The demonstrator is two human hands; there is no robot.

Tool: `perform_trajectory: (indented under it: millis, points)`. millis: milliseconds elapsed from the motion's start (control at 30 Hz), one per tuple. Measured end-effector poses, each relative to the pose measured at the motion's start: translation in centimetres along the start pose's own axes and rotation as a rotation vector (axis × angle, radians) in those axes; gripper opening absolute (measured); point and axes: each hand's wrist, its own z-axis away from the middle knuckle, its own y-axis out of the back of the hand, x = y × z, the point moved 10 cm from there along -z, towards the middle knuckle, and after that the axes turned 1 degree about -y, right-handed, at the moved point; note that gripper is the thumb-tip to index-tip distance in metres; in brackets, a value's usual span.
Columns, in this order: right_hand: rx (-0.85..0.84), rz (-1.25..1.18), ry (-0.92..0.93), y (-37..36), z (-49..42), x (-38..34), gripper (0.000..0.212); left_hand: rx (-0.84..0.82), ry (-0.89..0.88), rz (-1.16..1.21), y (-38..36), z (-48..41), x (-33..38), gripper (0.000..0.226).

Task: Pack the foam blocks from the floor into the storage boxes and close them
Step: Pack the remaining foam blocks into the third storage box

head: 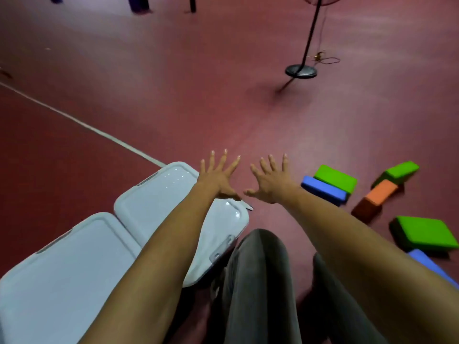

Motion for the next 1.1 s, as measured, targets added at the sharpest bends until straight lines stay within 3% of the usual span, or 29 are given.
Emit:
perform_trajectory:
  millis: [267, 567, 867, 1100]
  points:
    - [-0.133, -0.071, -0.347, -8.8, 7.6, 19.8, 0.093, -0.109, -0.296, -0.164, -1.1, -8.5, 20.5, 0.127]
    - [-0.325, -0.208, -0.534, -22.3, 14.1, 31.4, 0.095, -0.157, -0.529, -0.318, -8.4, -14.3, 38.9, 0.121]
    - [-0.491, -0.355, -0.658, -36.7, 15.8, 39.4, 0.098, -0.169, -0.666, -0.471, -17.9, -22.5, 49.4, 0.105]
    - [-0.672, -0.350, -0.677, -50.1, 15.2, 41.0, 0.102, -0.125, -0.665, -0.440, -26.6, -29.7, 52.4, 0.089]
